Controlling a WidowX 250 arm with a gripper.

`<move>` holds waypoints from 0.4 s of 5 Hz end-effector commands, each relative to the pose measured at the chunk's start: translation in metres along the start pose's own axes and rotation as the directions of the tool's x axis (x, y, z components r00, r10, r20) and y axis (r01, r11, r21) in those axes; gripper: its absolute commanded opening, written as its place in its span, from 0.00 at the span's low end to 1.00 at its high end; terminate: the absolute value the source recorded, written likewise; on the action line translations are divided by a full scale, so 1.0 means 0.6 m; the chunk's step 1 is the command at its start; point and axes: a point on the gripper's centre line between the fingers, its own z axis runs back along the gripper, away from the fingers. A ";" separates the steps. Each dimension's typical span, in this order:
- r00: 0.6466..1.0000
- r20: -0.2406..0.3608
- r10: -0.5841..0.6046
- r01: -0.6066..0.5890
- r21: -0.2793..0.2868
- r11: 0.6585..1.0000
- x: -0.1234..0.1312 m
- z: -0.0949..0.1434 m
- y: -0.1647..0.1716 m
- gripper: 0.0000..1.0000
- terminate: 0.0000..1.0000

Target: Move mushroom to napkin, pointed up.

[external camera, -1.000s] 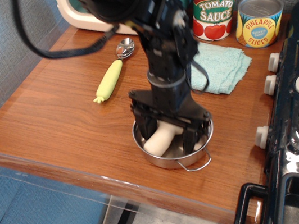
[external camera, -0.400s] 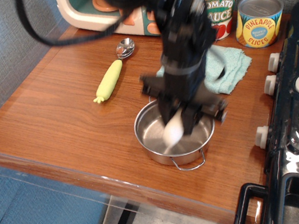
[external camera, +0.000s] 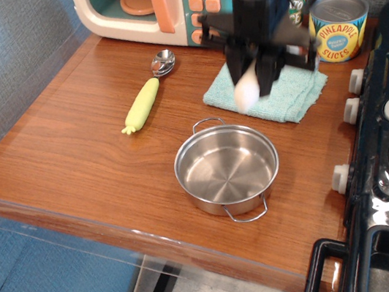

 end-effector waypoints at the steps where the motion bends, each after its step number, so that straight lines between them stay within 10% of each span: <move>1: 0.999 -0.013 0.052 -0.052 -0.002 0.999 0.081 -0.043 0.055 0.00 0.00; 2: 0.998 -0.028 0.063 -0.063 -0.005 0.998 0.089 -0.059 0.060 0.00 0.00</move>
